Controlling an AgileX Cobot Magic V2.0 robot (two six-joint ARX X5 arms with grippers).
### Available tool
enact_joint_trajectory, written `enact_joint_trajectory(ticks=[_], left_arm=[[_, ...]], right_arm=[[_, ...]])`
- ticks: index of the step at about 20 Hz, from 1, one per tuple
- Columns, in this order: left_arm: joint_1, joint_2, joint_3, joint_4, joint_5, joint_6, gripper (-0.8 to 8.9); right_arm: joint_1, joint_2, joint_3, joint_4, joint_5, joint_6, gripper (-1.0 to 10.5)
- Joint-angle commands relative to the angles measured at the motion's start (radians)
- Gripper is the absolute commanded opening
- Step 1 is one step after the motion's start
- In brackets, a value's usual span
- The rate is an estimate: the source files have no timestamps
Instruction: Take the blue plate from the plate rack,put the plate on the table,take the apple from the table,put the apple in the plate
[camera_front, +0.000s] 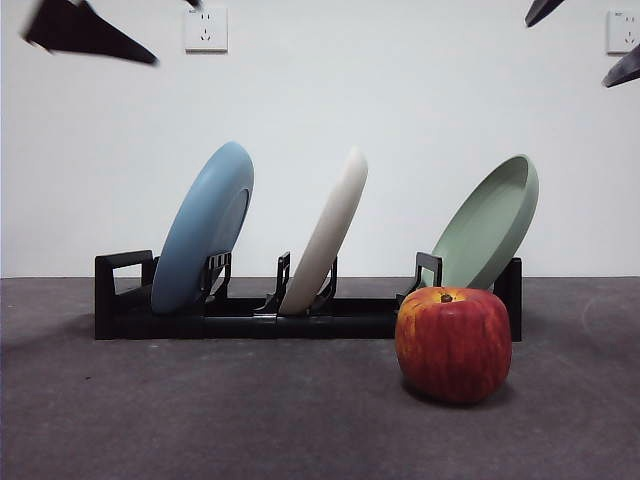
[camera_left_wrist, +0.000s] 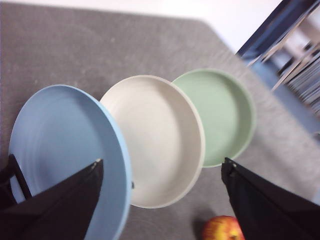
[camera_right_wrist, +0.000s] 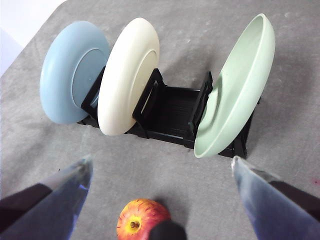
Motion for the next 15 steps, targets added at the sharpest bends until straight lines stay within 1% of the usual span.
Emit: enact_joint_trajectory(ticks=[1,2,4,7,12,13,14,15], left_arm=[[-0.037,0.096,0.069,-0.021,-0.068,0.062,3.99],[-0.054,0.137,0.101,-0.033,-0.110,0.077,3.99],[-0.076,0.200,0.138,-0.044,-0.169,0.080,3.99],[-0.093,0.265,0.144,-0.040,-0.216,0.084,3.99],[-0.111,0.333,0.144,-0.049,-0.229,0.101,3.98],[-0.116,0.341,0.144,-0.052,-0.233,0.101,3.64],[-0.116,0.343,0.144,-0.064,-0.236,0.104,2.40],[-0.116,0.343,0.144,-0.071,-0.238,0.119,0.89]], right_arm=[[0.001,-0.001,0.003,0.003,-0.002,0.007,4.7],[0.001,-0.001,0.003,0.003,-0.002,0.007,4.7],[0.001,-0.001,0.003,0.003,-0.001,0.007,4.7],[0.001,-0.001,0.003,0.003,-0.001,0.007,4.7],[0.001,-0.001,0.003,0.004,0.000,0.007,4.7],[0.001,-0.001,0.003,0.004,0.000,0.007,4.7],[0.001,-0.001,0.003,0.004,0.000,0.007,4.7],[0.001,-0.001,0.003,0.004,0.000,0.007,4.7]])
